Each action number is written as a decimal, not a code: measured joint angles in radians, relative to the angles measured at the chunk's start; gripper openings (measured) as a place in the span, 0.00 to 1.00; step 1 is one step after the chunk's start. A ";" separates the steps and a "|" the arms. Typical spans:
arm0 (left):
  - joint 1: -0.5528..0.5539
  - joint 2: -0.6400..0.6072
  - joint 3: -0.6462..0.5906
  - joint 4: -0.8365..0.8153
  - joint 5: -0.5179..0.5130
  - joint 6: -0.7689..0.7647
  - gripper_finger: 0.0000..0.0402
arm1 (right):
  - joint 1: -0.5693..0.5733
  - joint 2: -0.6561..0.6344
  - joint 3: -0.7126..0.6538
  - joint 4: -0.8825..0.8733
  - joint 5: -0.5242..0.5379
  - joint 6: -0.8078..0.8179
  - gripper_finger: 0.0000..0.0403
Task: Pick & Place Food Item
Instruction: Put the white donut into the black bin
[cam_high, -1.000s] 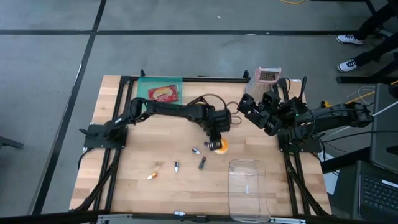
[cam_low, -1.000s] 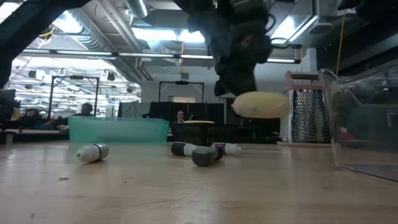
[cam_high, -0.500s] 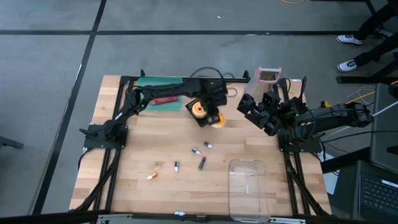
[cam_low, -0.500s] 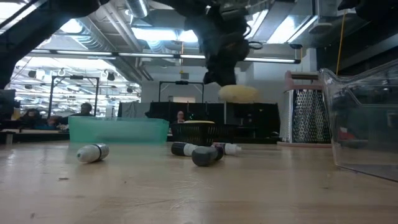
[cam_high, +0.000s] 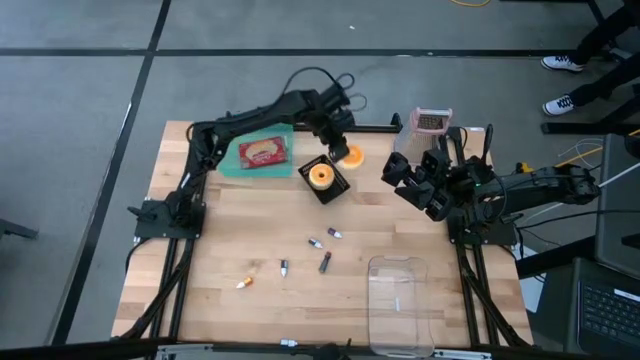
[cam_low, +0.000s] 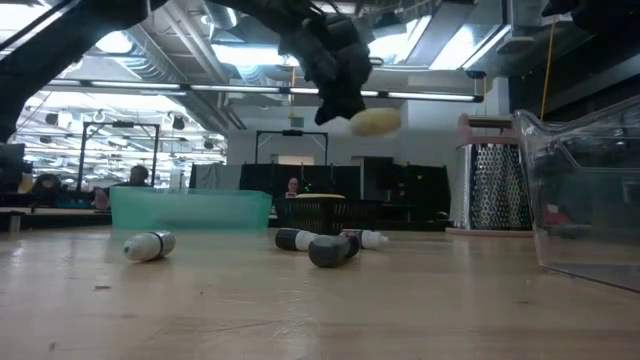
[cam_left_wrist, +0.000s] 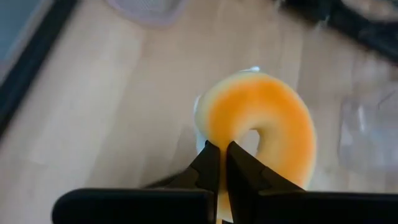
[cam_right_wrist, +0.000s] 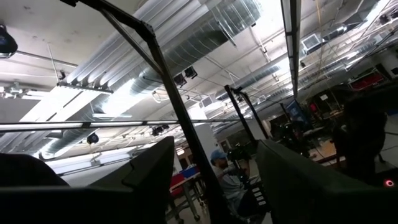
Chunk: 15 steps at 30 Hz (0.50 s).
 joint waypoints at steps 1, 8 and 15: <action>0.005 -0.009 0.000 0.012 0.001 -0.012 0.02 | 0.000 0.000 0.000 -0.003 0.000 0.000 0.57; 0.009 -0.055 0.000 0.036 -0.008 -0.026 0.02 | 0.000 0.000 0.000 -0.016 -0.003 -0.002 0.57; 0.037 -0.112 -0.001 0.050 0.006 -0.033 0.02 | 0.000 0.000 0.000 -0.029 -0.003 -0.004 0.57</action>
